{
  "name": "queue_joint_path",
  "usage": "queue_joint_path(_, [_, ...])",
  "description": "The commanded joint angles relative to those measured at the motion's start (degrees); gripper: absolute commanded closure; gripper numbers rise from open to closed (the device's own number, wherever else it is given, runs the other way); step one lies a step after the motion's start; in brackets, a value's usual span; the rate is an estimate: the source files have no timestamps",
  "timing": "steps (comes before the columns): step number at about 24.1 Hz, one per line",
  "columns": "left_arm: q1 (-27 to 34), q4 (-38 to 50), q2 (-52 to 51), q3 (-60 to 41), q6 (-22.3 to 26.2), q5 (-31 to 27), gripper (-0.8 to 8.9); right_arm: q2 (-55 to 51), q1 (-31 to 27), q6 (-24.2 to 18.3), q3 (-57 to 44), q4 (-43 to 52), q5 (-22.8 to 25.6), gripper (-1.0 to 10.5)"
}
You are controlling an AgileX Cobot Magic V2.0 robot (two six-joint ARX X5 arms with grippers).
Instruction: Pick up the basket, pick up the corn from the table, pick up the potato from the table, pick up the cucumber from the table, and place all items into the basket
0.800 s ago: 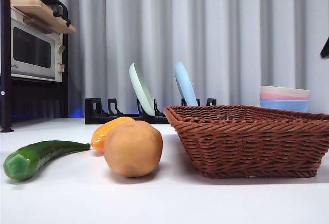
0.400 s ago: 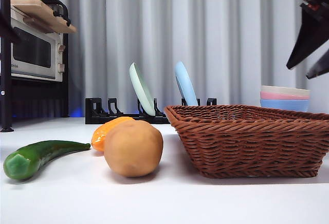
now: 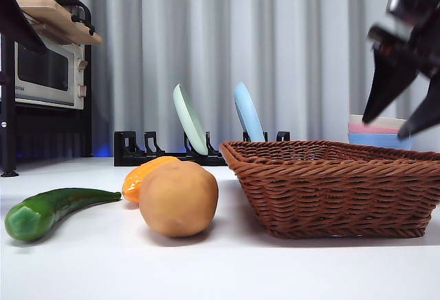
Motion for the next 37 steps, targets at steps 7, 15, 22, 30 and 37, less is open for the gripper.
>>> queue_joint_path(7, [-0.6, -0.5, 0.1, 0.2, 0.1, -0.1, 4.64, 10.5, 0.0, -1.0, 1.4, 2.3, -2.8, 9.7])
queue_joint_path(15, [-4.5, 3.9, 3.5, 1.6, -2.8, -0.1, 3.17, 4.4, -0.5, 1.8, 1.8, 3.0, -2.8, 9.6])
queue_joint_path(22, [-17.5, 2.8, 21.8, 15.8, -2.2, -8.9, 3.12, -8.8, -3.6, 3.8, 1.8, 2.9, -2.9, 9.6])
queue_joint_path(30, [-24.9, -0.9, 46.6, 27.2, 2.1, -21.2, 3.13, -18.0, -7.7, 4.5, 1.8, 1.3, -2.9, 9.6])
queue_joint_path(37, [-26.1, 0.6, 52.4, 27.2, 2.8, -22.7, 5.52, -18.4, -8.0, 4.5, 1.8, 0.8, -2.9, 9.6])
